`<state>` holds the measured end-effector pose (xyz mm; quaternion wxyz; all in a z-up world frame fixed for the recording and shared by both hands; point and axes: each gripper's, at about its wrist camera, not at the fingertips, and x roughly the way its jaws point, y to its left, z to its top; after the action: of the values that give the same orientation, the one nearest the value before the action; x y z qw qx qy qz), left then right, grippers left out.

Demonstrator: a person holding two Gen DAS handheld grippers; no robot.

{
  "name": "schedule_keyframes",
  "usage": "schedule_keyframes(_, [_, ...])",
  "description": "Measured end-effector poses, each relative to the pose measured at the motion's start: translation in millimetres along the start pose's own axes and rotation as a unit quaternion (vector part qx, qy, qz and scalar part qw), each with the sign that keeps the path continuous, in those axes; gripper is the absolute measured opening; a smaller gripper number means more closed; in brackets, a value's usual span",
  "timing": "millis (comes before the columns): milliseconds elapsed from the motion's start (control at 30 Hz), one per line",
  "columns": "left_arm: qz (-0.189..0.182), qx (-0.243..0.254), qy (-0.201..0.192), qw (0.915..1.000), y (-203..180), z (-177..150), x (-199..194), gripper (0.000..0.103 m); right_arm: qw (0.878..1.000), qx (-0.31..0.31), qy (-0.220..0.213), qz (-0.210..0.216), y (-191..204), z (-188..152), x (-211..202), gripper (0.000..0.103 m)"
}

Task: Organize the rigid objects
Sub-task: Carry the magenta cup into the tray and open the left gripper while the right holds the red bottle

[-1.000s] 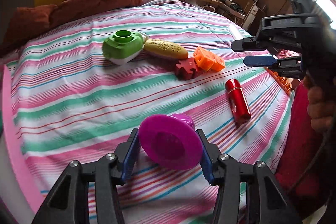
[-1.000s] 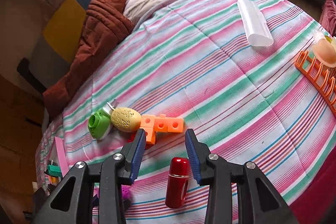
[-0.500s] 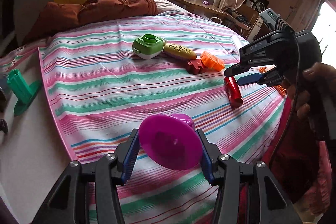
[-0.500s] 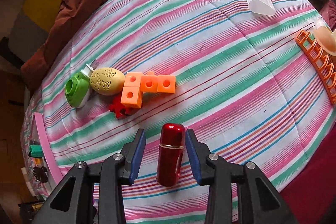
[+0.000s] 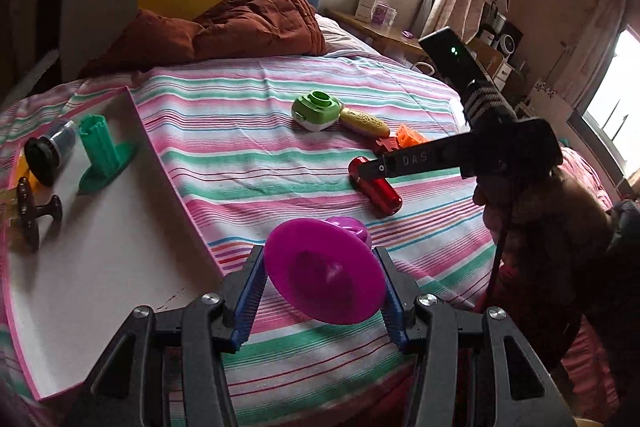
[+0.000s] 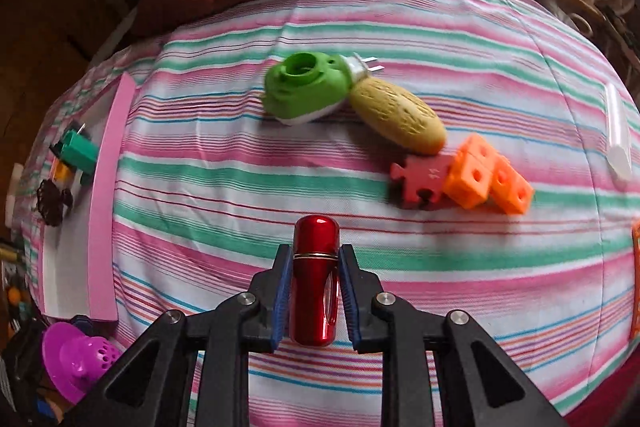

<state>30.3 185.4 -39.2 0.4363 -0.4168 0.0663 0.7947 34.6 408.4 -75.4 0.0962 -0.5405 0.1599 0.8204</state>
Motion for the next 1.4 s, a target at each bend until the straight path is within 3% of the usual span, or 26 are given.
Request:
schedule_keyframes(67, [0.006, -0.016, -0.006, 0.9998, 9.7, 0.6, -8.2, 0.053, 1.0, -0.014, 0.001, 0.0, 5.9, 0.5, 6.7, 0.026])
schedule_keyframes(133, [0.013, -0.032, -0.014, 0.9993, 21.5, 0.3, -17.8, 0.053, 0.999, -0.017, 0.027, -0.002, 6.6, -1.7, 20.1, 0.026])
schedule_keyframes(267, [0.032, -0.07, -0.022, 0.9968, 47.3, -2.9, -29.8, 0.053, 0.999, -0.044, 0.017, -0.022, 14.7, -3.7, 16.2, 0.026])
schedule_keyframes(467, [0.063, -0.121, -0.02, 0.9905, 81.7, -11.3, -38.0, 0.053, 0.999, -0.043, 0.018, -0.02, 12.1, -6.0, 14.4, 0.027])
schedule_keyframes(833, [0.112, -0.248, -0.012, 0.9621, 161.8, 8.5, -28.1, 0.053, 0.997, -0.061, 0.016, -0.034, 14.1, -11.9, 7.1, 0.026])
schedule_keyframes(1000, [0.137, -0.255, -0.026, 0.9568, 174.6, 29.0, -14.9, 0.053, 0.997, -0.066, 0.014, -0.038, 17.3, -12.7, 5.2, 0.026])
schedule_keyframes(1167, [0.169, -0.224, -0.045, 0.9589, 171.9, 47.5, 0.6, 0.054, 0.997, -0.066, 0.014, -0.039, 19.6, -9.8, 4.9, 0.026])
schedule_keyframes(1400, [0.18, -0.225, -0.024, 0.9573, 178.9, 46.2, 12.9, 0.062, 0.997, -0.065, 0.014, -0.038, 20.2, -11.4, 2.1, 0.026])
